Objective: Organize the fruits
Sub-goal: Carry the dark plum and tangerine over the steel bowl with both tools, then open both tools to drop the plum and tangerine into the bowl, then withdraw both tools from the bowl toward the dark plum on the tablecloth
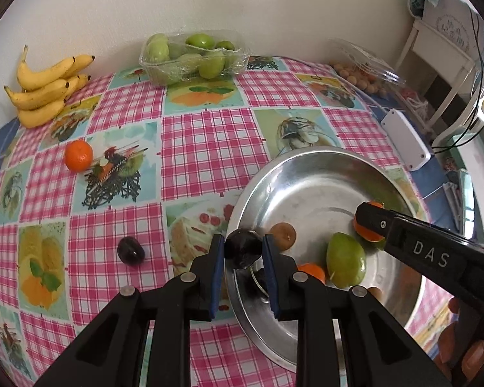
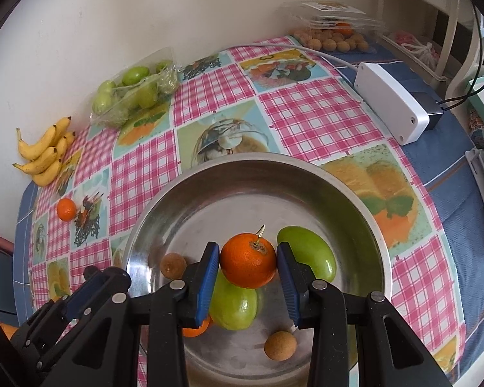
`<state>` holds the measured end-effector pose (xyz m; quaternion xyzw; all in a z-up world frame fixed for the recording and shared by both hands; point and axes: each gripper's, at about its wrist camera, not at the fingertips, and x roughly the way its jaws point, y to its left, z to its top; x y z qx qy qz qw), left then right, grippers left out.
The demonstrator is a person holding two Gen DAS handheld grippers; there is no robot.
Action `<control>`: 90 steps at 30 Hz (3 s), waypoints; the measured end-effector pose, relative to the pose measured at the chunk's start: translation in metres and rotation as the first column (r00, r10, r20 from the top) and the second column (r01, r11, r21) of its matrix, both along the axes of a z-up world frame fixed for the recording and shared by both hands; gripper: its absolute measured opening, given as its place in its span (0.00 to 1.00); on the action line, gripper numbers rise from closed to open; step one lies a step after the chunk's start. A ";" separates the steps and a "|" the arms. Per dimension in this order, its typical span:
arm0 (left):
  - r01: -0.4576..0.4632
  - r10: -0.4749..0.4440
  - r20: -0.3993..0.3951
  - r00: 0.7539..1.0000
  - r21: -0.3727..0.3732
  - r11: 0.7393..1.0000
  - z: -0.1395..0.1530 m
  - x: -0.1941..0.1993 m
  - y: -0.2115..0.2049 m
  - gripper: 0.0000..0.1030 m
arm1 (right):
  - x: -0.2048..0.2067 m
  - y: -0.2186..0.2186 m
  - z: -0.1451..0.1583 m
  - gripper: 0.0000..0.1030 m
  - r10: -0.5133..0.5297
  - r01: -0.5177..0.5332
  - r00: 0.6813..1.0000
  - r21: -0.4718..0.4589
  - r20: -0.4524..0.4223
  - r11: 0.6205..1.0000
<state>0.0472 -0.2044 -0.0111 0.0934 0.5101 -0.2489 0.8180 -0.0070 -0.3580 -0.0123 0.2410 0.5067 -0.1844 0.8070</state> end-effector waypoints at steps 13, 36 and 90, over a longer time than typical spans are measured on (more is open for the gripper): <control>0.008 -0.008 0.023 1.000 0.030 1.000 -0.006 0.000 -0.005 0.24 | 0.009 0.004 -0.007 0.39 0.012 -0.012 0.999 -0.012 -0.032 1.000; 0.010 -0.011 -0.040 0.999 -0.013 1.000 -0.008 0.003 -0.004 0.36 | 0.012 0.004 -0.010 0.54 0.015 -0.016 0.999 -0.024 -0.044 1.000; -0.422 0.420 -0.076 0.904 -0.005 0.907 -0.008 0.043 0.116 0.93 | 0.012 0.057 0.002 1.00 0.175 -0.176 0.984 -0.105 -0.019 0.979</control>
